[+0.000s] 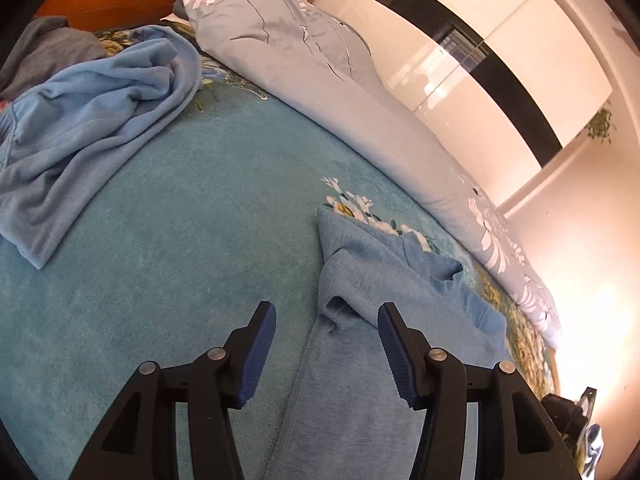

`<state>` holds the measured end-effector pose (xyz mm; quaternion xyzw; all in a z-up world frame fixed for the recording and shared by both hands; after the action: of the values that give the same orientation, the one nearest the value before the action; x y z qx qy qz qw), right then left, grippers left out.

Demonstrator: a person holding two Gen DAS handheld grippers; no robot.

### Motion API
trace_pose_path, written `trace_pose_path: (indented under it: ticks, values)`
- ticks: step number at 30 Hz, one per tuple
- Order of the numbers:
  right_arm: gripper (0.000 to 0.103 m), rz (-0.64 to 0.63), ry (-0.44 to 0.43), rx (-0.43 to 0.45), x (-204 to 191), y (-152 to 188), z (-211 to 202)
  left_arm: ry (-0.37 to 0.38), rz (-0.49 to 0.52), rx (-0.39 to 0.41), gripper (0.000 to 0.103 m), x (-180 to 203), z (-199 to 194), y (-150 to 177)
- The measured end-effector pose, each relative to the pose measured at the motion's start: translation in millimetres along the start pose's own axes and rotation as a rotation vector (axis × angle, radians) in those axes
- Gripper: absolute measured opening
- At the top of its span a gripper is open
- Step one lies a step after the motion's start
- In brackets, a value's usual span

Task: Fold clothes

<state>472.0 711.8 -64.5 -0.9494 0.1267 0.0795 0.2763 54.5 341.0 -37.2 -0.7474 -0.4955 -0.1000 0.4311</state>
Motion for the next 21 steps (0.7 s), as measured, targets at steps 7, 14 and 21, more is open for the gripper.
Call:
trace_pose_path:
  ticks: [7,14,21]
  values:
    - [0.045,-0.001,0.084,0.004,1.6,-0.1,13.2,0.015,0.016,0.009,0.058,-5.1,0.9,10.3]
    - [0.007,0.044,-0.048,0.044,3.6,-10.6,13.3,0.037,-0.042,0.028,0.059,-23.7,-10.1,3.3]
    - [0.005,-0.182,-0.043,0.19,-54.4,-19.4,-35.1,0.045,-0.096,0.046,0.059,-40.6,-17.1,-5.3]
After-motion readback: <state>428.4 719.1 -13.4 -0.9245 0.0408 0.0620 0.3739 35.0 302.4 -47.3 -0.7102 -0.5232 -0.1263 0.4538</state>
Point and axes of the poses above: each gripper's, at about its wrist camera, not at the fingertips, and z roughly the way its jaws point, x to its right, y to its underside, the point moved 3 cm from there along z, roughly the way its jaws point, and after that the axes turned 3 degrees about y, right-handed, at the moved point
